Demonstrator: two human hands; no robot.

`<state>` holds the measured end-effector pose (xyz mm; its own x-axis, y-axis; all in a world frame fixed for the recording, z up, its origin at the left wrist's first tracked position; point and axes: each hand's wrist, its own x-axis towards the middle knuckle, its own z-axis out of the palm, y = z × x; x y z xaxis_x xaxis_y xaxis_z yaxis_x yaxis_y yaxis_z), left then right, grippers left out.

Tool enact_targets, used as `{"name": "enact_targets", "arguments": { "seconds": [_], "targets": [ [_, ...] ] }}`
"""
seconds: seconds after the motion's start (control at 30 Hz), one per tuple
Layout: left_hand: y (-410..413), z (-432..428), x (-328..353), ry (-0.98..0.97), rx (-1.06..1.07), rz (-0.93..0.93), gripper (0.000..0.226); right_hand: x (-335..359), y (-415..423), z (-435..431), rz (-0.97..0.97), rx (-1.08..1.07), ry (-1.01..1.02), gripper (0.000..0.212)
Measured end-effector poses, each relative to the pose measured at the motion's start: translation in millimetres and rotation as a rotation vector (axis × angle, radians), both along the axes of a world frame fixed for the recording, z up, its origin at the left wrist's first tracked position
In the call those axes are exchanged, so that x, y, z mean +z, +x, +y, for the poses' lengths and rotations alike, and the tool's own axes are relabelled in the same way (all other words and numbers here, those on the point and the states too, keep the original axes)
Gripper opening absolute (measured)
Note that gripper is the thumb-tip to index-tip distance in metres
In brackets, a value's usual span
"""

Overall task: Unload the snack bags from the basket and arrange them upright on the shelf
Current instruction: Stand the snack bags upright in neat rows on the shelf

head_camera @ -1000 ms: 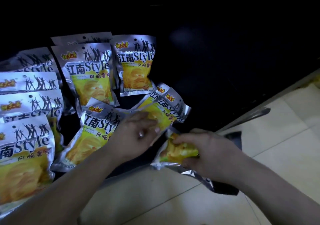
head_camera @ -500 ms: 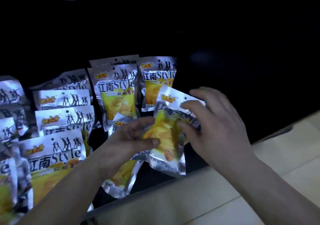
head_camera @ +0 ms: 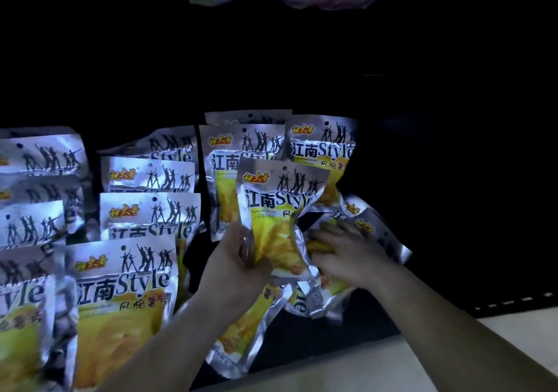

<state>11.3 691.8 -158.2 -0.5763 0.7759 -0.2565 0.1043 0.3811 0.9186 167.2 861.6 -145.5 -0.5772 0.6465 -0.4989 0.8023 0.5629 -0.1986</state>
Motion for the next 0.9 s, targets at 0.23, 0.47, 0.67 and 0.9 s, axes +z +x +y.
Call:
{"name": "enact_targets", "arguments": {
  "seconds": [0.23, 0.47, 0.67, 0.9],
  "targets": [
    [10.4, -0.2, 7.1, 0.032, 0.03, 0.019, 0.075, -0.6, 21.2, -11.2, -0.035, -0.042, -0.022, 0.068],
    [6.0, 2.5, 11.7, 0.031, 0.08, -0.026, 0.057, -6.3, 52.2, -29.5, 0.313, -0.144, 0.108, 0.062],
    [5.0, 15.6, 18.3, 0.107, 0.031, -0.105, 0.05, 16.0, 21.8, -40.2, 0.808, -0.236, -0.01, 0.027],
    [11.8, 45.0, 27.7, 0.248, -0.081, -0.213, 0.047, 24.9, 4.3, -18.5, 0.909, -0.359, -0.153, 0.041]
  ]
}}
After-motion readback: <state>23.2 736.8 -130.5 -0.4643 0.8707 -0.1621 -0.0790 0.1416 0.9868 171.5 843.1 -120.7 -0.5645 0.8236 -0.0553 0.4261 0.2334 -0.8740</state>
